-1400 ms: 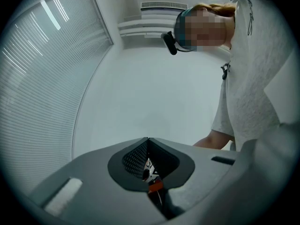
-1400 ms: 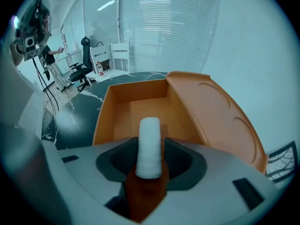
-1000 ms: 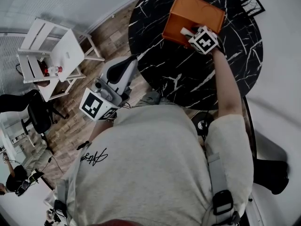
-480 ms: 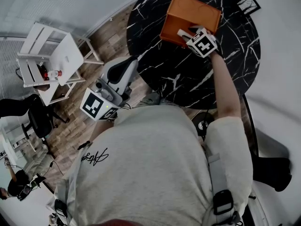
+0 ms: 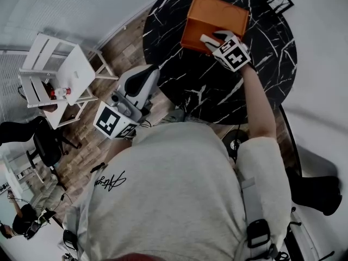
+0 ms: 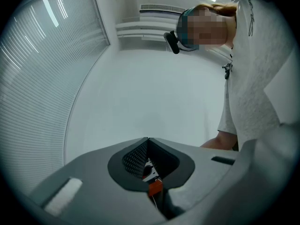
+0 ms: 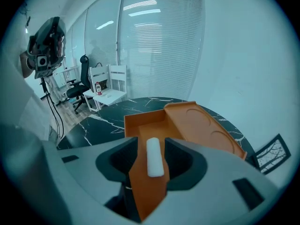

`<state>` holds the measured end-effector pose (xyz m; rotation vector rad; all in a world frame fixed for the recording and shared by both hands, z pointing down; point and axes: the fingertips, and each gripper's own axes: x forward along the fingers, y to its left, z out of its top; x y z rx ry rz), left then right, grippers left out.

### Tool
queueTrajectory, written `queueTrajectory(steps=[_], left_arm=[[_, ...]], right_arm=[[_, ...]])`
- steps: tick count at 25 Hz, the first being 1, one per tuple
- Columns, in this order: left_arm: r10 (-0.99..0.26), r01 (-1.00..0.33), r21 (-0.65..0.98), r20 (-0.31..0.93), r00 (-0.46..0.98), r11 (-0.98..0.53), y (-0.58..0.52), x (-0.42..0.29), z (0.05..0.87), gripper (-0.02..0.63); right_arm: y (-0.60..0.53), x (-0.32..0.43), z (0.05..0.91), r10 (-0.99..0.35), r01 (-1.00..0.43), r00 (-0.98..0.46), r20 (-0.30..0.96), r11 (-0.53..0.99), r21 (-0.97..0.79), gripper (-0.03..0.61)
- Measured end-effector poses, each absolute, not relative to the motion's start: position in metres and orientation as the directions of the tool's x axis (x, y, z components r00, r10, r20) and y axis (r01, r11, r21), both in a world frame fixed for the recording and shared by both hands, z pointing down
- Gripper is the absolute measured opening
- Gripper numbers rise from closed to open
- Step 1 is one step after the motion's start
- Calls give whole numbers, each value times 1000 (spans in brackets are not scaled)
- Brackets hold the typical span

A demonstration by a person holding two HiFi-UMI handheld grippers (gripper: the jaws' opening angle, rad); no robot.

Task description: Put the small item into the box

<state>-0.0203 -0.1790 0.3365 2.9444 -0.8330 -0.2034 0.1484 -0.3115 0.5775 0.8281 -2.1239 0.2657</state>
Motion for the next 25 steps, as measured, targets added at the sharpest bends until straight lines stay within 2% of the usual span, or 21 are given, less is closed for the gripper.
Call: queueTrajectory(steps=[25], left_arm=[[-444,-435,95,-118,888,-896,-178,1,331,3]], right_arm=[[-282,151,514,-647,-756,-493,582,649,81,161]])
